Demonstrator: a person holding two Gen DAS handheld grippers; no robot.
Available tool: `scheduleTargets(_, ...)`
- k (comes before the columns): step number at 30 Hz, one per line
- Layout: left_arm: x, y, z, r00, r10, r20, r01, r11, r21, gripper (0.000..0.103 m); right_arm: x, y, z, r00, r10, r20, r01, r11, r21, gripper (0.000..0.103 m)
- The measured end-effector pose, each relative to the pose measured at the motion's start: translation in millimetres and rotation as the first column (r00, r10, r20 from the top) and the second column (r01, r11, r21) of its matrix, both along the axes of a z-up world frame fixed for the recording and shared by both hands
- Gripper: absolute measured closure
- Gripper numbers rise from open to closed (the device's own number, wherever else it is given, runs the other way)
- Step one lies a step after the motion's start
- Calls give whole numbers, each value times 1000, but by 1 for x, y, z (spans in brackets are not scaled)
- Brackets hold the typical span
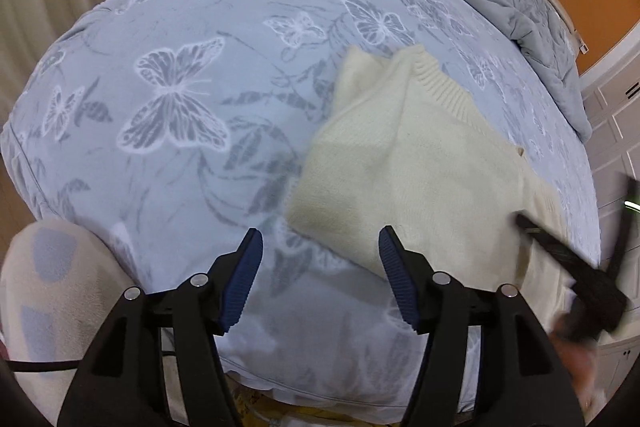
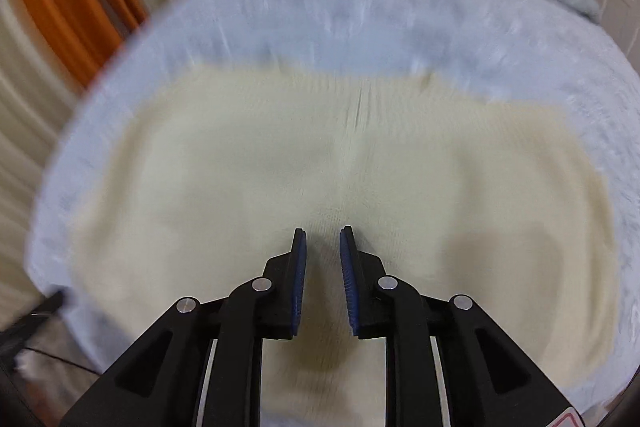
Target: Fold small clothes
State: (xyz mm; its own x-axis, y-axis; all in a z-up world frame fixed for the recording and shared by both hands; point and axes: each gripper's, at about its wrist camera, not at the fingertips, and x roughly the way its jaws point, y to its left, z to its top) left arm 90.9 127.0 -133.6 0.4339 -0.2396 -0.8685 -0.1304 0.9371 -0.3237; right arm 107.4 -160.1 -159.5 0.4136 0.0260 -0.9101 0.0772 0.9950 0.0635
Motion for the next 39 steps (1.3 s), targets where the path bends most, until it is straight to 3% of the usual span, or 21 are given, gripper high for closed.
scheduleTargets(2,0,4,1,1000,3,-5,-4,1000,-10,43,7,11,10,999,16,30,-15,998,-63,82)
scheduleTargets(4,0,10,1,1000,13,1,-13,999,-31,40,5,11,36,994,-5,113,4,1000,4,82)
scheduleTargets(6,4,12,-2,1000,27,6,-27,999,-45,35,7,12,43,988,-16,153,19,1000,-14,77)
scheduleTargets(9,13,10,-10,999,45,-18,-46,995,-84,33,24,14,-6,1000,17,11,-16,997,-79,76)
scheduleTargets(11,22,8,-23,996,75,-53,-82,988,-132,27,22,20,4,999,34,32,-30,993,-112,76)
scheduleTargets(15,38,-2,-50,983,85,-165,-108,985,-134,22,-14,13,40,989,-16,144,16,1000,4,77)
scheduleTargets(18,41,-8,-51,978,140,-153,-159,980,-122,17,-43,1,41,986,-58,155,51,997,54,77)
scheduleTargets(21,45,-17,-45,980,153,-125,-168,979,-114,49,-44,-6,4,997,-56,58,54,998,26,73)
scheduleTargets(22,44,-17,-42,977,172,-127,-187,976,-115,62,-43,-8,-5,997,-45,65,43,999,33,72)
scheduleTargets(24,41,-17,-25,977,182,-109,-199,965,-171,74,-43,-4,-7,995,-25,93,24,1000,7,69)
scheduleTargets(27,35,-38,30,995,91,33,-84,979,-186,80,-39,0,-9,994,-13,106,15,1000,-11,66)
scheduleTargets(30,28,-75,83,988,-23,155,50,983,-175,82,-47,-8,-8,991,-22,134,17,999,43,67)
scheduleTargets(33,14,-132,126,954,-165,250,202,970,-132,82,-63,-28,8,986,-67,150,42,986,164,68)
scheduleTargets(35,3,-176,145,920,-266,289,304,948,-97,82,-87,-47,27,977,-89,193,48,977,207,68)
scheduleTargets(39,-17,-243,151,869,-403,289,435,899,-55,82,-141,-97,60,959,-136,248,78,970,231,66)
